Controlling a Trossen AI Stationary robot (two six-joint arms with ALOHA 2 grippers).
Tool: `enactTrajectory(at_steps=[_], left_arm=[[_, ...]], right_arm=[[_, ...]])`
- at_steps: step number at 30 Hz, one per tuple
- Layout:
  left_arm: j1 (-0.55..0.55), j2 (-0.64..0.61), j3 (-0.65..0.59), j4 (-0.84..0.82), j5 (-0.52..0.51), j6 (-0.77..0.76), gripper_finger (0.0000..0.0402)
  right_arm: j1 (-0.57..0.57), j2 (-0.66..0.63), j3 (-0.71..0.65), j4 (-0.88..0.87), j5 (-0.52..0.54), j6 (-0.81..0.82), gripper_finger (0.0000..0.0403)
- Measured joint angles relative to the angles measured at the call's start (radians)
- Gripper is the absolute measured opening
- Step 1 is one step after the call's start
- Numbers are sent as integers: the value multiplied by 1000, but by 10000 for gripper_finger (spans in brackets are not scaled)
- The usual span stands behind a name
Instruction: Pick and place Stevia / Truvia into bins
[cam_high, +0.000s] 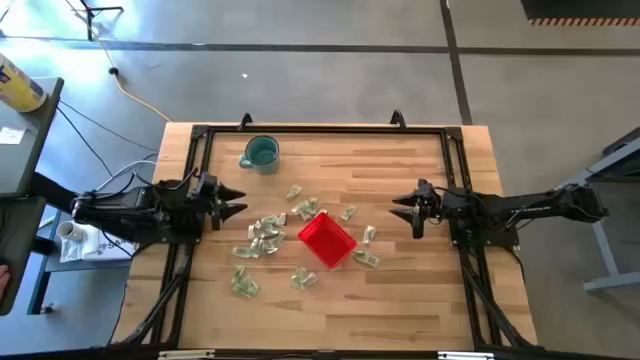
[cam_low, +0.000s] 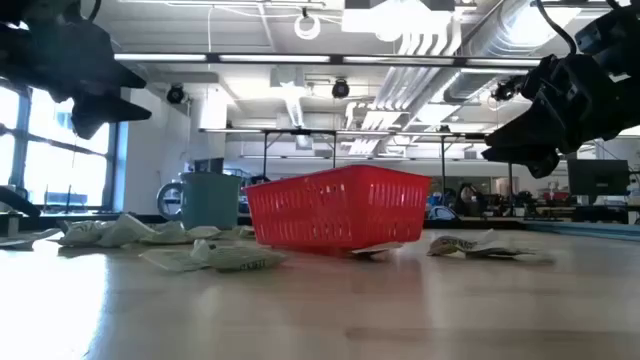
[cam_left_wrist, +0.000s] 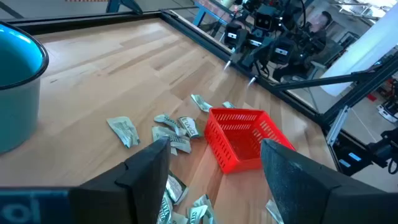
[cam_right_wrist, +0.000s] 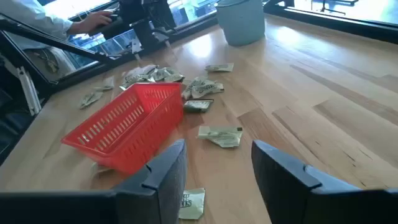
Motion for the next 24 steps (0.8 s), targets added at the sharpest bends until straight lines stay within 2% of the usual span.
enactTrajectory(at_steps=[24], left_arm=[[0, 0, 0, 0, 0, 0, 282]], right_arm=[[0, 0, 0, 0, 0, 0, 177]])
